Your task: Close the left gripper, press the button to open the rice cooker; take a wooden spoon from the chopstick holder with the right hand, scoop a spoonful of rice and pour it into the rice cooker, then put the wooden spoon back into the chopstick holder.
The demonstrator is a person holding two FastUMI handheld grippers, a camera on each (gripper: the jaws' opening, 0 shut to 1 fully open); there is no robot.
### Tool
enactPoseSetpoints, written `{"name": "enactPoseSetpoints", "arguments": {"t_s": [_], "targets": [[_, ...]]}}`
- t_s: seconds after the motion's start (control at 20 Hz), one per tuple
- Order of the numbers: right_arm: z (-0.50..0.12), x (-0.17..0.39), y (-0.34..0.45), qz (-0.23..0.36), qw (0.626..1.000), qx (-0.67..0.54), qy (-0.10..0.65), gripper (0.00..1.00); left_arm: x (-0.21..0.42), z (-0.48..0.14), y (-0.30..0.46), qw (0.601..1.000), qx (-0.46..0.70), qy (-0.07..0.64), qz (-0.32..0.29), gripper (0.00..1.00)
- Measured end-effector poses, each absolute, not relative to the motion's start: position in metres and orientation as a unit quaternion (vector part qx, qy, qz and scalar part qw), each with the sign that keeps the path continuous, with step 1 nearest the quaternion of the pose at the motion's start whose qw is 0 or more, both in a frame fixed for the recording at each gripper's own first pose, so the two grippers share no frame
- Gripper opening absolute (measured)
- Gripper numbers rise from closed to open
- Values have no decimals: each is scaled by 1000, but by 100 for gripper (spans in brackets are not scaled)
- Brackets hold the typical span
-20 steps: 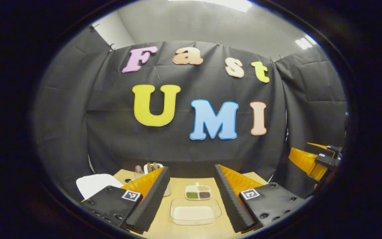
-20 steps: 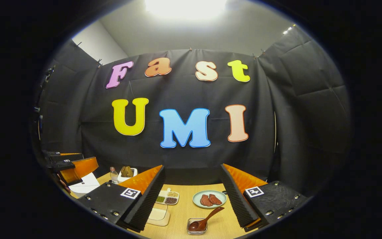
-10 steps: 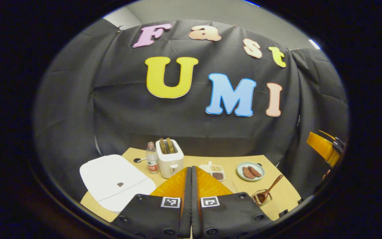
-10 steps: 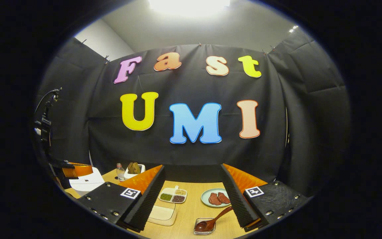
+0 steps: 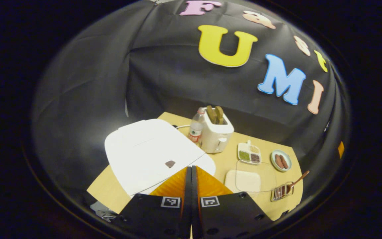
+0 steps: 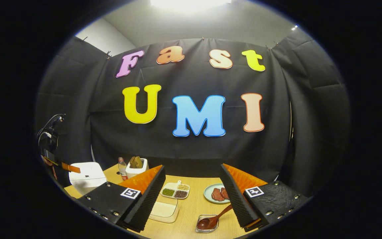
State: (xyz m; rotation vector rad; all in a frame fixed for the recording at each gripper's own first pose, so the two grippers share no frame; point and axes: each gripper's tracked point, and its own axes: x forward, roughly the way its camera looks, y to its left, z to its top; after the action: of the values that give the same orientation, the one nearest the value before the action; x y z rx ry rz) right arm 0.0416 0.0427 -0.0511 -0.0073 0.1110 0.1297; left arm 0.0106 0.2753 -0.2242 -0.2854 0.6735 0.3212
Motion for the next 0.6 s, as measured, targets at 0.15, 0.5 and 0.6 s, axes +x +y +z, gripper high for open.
{"name": "enactPoseSetpoints", "arguments": {"t_s": [0.15,0.5,0.6], "targets": [[-54,43,42,63,996,-6,60,99,14,-242,301,910,-157,343,171,8],[-60,48,41,59,996,-12,68,99,32,-272,314,904,-119,368,181,8],[-63,50,40,56,996,-15,72,99,32,-282,316,900,-107,380,184,8]]}}
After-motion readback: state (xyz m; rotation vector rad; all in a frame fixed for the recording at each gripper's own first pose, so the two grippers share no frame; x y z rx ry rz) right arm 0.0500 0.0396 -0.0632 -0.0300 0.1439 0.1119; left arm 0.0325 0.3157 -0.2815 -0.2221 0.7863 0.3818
